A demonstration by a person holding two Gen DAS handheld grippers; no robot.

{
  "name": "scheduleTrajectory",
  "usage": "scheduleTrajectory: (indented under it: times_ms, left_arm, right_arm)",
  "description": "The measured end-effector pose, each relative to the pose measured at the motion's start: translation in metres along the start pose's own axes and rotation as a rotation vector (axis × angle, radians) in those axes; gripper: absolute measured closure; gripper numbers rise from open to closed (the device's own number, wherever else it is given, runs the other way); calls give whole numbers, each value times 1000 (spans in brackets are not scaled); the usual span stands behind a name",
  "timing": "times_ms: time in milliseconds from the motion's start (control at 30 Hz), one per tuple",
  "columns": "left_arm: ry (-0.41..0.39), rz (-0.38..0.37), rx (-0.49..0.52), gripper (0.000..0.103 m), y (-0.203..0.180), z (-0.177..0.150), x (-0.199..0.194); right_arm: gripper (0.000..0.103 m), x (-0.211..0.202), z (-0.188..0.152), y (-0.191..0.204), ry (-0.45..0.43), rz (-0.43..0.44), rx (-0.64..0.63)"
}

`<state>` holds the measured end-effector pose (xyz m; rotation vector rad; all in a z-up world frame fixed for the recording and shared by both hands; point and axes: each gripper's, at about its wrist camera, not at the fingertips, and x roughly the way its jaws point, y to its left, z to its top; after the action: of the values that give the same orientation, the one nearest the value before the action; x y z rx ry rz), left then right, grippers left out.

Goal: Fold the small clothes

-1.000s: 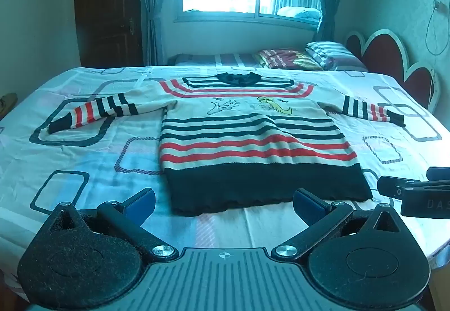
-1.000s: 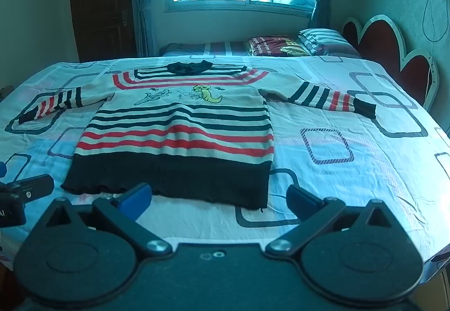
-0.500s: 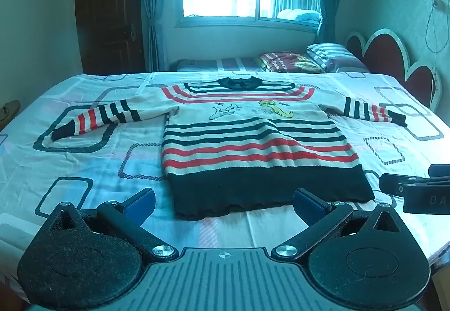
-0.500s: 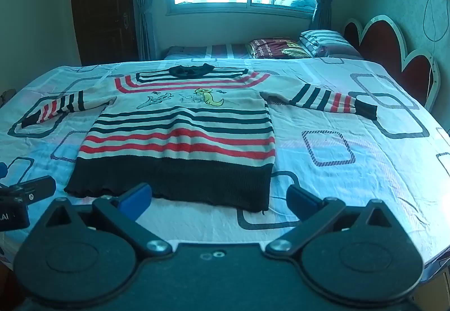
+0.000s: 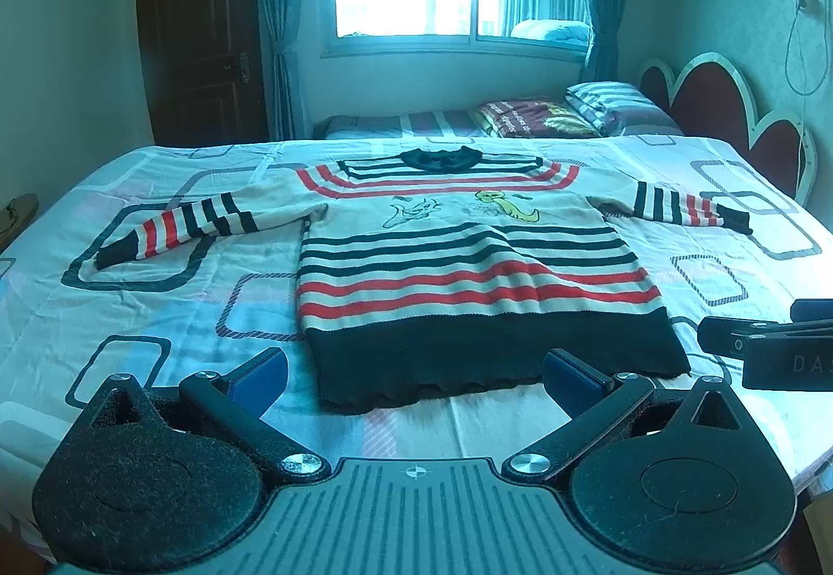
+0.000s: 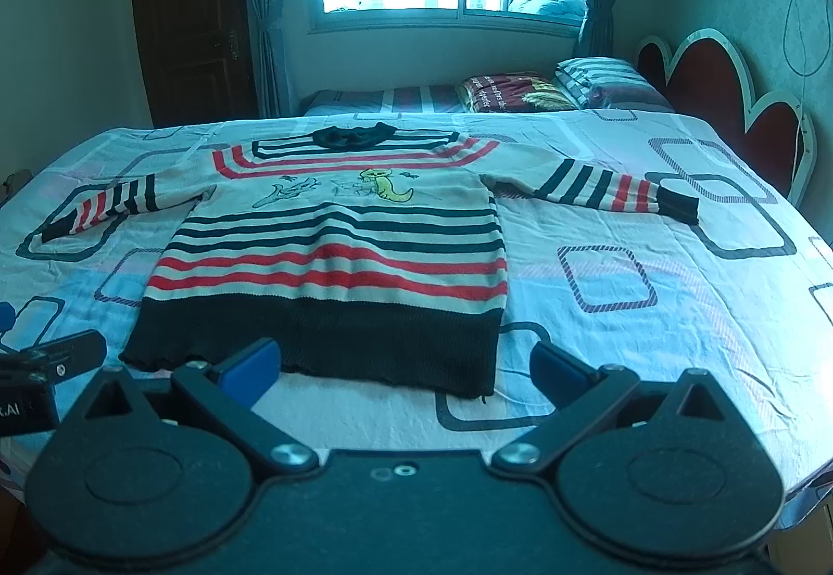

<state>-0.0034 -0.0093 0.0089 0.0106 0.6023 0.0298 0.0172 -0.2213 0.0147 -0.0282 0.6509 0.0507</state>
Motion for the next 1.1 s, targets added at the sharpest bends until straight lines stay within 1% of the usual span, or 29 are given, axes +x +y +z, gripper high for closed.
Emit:
scheduleTrajectory:
  times_ms: [1100]
  left_arm:
    - [-9, 11, -3, 0, 4, 5, 3]
  right_arm:
    - [1, 2, 4, 6, -5, 14, -17]
